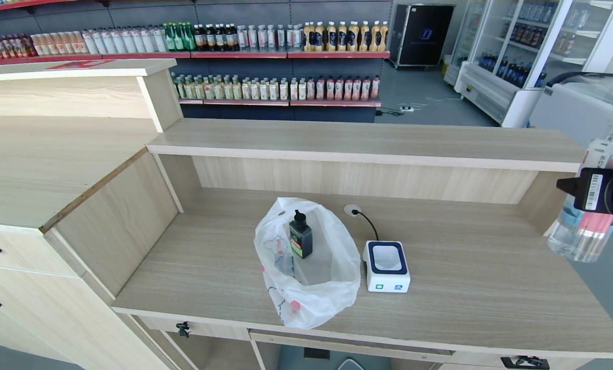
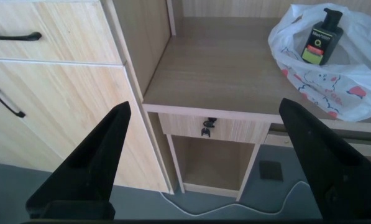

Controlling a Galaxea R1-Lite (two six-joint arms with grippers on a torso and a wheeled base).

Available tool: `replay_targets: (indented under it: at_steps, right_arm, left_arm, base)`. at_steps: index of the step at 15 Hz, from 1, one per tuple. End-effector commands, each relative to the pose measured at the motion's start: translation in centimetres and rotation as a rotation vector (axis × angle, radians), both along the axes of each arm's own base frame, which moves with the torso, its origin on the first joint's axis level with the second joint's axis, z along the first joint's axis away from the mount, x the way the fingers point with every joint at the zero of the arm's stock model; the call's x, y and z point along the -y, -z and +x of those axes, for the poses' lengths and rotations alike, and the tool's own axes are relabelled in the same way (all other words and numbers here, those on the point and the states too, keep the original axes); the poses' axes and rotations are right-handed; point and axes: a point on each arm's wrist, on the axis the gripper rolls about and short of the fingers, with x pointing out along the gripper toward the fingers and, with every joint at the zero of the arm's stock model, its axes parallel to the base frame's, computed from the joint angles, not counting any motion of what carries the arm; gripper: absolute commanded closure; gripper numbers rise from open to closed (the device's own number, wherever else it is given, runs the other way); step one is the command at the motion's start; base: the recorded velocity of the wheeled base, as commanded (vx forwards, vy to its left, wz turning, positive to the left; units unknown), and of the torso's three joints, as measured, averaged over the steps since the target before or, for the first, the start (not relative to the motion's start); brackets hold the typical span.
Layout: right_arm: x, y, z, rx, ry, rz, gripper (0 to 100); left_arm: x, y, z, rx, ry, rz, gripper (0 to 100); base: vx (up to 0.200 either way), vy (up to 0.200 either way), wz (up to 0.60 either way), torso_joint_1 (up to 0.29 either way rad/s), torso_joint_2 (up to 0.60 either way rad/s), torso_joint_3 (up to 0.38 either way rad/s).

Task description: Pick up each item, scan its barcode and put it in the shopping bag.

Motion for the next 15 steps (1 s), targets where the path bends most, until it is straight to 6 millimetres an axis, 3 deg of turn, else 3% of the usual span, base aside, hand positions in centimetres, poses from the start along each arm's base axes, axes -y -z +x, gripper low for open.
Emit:
replay_targets:
  at_steps: [1,4,7,15]
  right_arm:
    - [-0.4,0.7,0.9,-0.012,0.002,0.035,100]
    - [-0.6,2.5,1.8,-0.008,0.077,0.228,100]
    - [-0.4,4.4,0.9,-0.043,0.117,0.288,100]
    - [-0.4,5.3,1.6,0.030,0.218,0.558,100]
  left_arm:
    - [0.0,0.0,0.0,0.000,0.000,0.000,0]
    - [0.0,0.0,0.0,0.000,0.000,0.000,0]
    - [0.0,0.0,0.0,0.000,0.000,0.000,0]
    - [0.0,0.0,0.0,0.000,-0.001,0.000,0]
  base:
    - [0.000,0.000,0.60,-0.002,0.00,0.012]
    - [0.000,0.000,0.20,0.002,0.00,0.001]
    - [0.000,0.000,0.00,0.000,0.00,0.000]
    - [0.000,0.000,0.00,0.000,0.00,0.000]
